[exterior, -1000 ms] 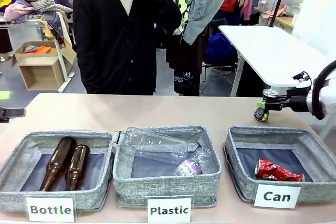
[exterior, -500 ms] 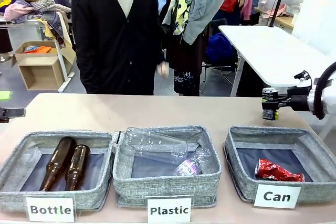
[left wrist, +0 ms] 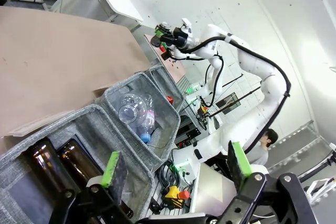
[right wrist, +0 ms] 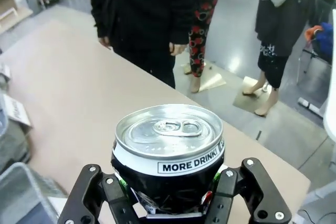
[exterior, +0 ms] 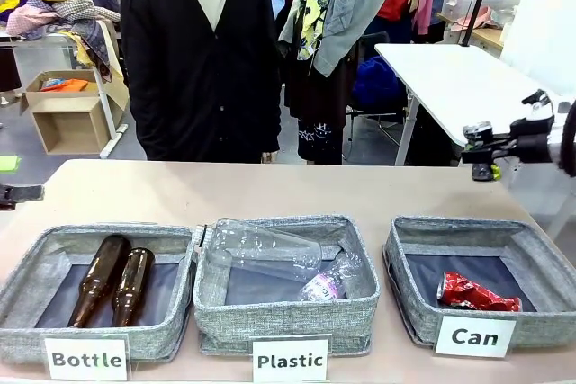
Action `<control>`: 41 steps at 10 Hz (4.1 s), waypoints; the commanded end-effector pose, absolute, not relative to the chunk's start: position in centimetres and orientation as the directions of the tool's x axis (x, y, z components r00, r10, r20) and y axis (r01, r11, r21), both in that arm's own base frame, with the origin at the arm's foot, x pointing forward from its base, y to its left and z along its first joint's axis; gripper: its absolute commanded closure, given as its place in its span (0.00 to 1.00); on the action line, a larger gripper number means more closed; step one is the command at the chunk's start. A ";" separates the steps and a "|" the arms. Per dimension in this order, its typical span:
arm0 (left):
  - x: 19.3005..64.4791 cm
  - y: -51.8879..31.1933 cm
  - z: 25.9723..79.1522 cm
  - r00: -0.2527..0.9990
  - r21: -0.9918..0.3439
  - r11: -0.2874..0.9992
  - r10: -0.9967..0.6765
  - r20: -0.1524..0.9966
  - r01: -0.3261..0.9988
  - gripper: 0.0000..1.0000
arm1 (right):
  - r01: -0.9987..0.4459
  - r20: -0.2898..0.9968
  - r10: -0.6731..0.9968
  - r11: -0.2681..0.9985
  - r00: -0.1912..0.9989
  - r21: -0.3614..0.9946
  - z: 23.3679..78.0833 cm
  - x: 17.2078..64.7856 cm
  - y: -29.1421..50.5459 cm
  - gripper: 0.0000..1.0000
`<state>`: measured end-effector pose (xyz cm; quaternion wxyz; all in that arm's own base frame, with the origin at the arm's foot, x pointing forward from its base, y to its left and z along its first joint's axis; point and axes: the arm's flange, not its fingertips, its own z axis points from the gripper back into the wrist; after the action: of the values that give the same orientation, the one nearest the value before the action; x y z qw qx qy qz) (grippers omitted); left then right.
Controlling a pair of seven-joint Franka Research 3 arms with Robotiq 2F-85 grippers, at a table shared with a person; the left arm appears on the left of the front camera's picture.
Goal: Sort the can waste into the basket.
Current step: Pick up the can waste from the table and place it in the right Fabric basket.
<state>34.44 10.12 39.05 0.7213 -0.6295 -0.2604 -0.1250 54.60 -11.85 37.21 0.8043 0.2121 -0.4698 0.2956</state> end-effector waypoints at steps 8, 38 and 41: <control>34.2 9.9 39.1 0.825 -0.835 0.185 0.149 0.545 0.518 0.00 | -0.941 0.408 0.855 0.337 0.321 0.033 46.2 36.7 -2.7 1.00; 34.2 9.9 39.1 0.825 -0.835 0.185 0.149 0.545 0.518 0.00 | 0.181 -0.155 -0.202 0.118 0.967 0.976 43.1 49.1 -1.3 0.00; 34.2 9.9 39.1 0.825 -0.835 0.185 0.149 0.545 0.518 0.00 | 0.061 -0.063 -0.005 0.308 0.998 0.949 42.9 48.2 -0.2 0.00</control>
<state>34.42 10.17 39.03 0.7216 -0.6292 -0.2608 -0.1244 48.36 -0.35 42.53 0.7970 0.6014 0.0327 -0.0451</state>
